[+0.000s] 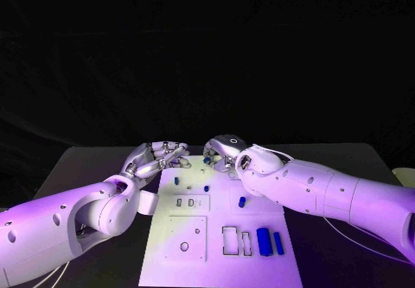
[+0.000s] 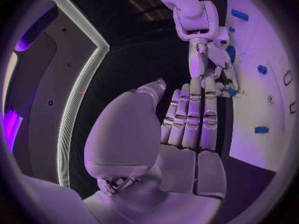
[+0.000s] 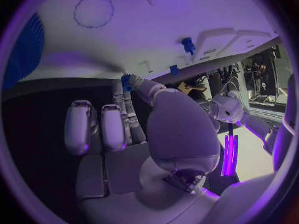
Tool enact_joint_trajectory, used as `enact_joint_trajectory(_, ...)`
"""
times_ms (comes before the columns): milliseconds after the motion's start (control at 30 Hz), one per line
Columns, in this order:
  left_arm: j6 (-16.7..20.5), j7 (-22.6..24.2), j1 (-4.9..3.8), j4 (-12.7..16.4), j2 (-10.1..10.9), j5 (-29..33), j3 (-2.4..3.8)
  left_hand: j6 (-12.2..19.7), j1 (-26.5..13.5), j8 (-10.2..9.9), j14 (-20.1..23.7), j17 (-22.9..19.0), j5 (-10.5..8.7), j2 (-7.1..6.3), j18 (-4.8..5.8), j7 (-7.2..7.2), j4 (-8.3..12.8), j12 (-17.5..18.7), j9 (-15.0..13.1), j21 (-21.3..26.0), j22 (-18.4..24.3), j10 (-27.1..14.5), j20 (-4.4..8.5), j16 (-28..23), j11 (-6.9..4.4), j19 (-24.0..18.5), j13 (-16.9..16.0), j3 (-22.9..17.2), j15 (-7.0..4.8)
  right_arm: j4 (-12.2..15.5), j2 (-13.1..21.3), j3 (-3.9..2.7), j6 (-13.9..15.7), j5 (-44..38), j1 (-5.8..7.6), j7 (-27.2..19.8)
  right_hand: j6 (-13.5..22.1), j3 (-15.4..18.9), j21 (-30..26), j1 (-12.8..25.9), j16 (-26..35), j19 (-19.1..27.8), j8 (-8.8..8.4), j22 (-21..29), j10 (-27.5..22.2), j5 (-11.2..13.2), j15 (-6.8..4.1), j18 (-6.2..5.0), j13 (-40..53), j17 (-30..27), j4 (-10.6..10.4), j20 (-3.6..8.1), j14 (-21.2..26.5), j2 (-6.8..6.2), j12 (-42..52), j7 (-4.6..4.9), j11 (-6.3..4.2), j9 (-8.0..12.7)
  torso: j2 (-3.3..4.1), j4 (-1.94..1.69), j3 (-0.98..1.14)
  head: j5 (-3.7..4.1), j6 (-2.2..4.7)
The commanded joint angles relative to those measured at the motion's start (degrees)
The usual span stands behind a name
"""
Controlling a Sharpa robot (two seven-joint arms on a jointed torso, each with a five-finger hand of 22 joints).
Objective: Assemble the parts on the task board
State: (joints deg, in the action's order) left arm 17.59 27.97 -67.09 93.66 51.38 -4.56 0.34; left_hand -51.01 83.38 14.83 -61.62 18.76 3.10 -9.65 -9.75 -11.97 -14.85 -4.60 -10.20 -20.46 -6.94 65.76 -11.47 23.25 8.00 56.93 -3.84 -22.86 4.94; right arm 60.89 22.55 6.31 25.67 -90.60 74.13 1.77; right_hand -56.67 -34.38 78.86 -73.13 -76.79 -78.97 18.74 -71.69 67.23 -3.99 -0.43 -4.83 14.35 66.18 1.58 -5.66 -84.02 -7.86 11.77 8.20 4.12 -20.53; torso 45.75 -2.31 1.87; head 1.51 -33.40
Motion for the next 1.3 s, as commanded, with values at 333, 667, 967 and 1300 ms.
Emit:
enact_joint_trajectory(333,-0.8,0.3,-0.12,0.1,-0.1,0.0,0.06,0.1,-0.5,-0.2,0.0,0.2,-0.04,0.02,-0.67,-0.18,0.1,0.3,-0.1,-0.3,0.0,-0.1,0.11,0.2,0.42,0.3,0.0,-0.4,0.32,-0.2,-0.4,0.05,-1.1,-0.7,-0.08,0.2,0.9,0.0,-0.1,0.6,-0.2,0.2,-0.02,0.0,-0.8,0.2,0.22,0.85,0.2,-0.2,-0.4,-0.17,-1.6,-0.53,0.2,0.12,0.16,-0.3,0.04,0.08,-0.01,-0.37,-0.12)
enact_joint_trajectory(667,-0.9,0.3,-0.16,0.0,-0.1,0.0,0.06,0.1,-0.5,-0.2,0.0,0.2,-0.04,0.02,-0.67,-0.18,0.1,0.3,-0.1,-0.3,0.0,-0.1,0.11,0.2,0.42,0.3,0.0,-0.4,0.32,-0.7,-1.0,0.05,-4.6,-2.7,0.01,2.6,3.4,0.4,-1.1,2.1,0.3,1.4,-1.36,1.3,-3.8,0.0,1.18,0.53,0.2,-1.6,-1.2,-0.98,-1.1,-2.01,-0.6,1.29,1.32,-0.7,0.08,0.05,0.00,-0.42,-0.20)
enact_joint_trajectory(967,-1.0,0.3,-0.17,0.0,-0.1,0.0,0.06,0.1,-0.5,-0.2,0.1,0.3,-0.04,0.06,-0.67,-0.20,0.1,0.4,-0.1,-0.3,0.0,0.0,0.10,0.2,0.44,0.3,0.0,-0.5,0.34,-1.1,-1.2,0.04,-3.9,-3.8,0.06,3.6,4.8,0.9,-1.5,2.7,0.6,1.9,-2.08,1.7,-5.4,0.0,1.64,0.40,0.3,-2.4,-1.6,-1.43,-0.8,-2.76,-0.7,1.75,1.85,-0.9,0.09,0.11,0.02,-0.70,-0.38)
enact_joint_trajectory(1300,-1.2,0.3,-0.17,-0.3,-0.1,0.0,0.06,0.1,-0.5,-0.2,0.1,0.3,-0.04,0.06,-0.67,-0.20,0.1,0.4,-0.1,-0.3,0.0,0.0,0.10,0.2,0.44,0.3,0.0,-0.5,0.34,0.6,0.1,0.04,-2.2,-4.0,0.18,3.3,7.1,1.5,-1.6,3.1,0.6,2.0,-3.57,1.7,-7.4,-0.1,1.99,0.34,0.4,-2.8,-2.0,-1.85,-0.6,-3.59,-0.3,2.02,2.23,-0.9,0.03,0.10,0.02,-0.81,-0.29)
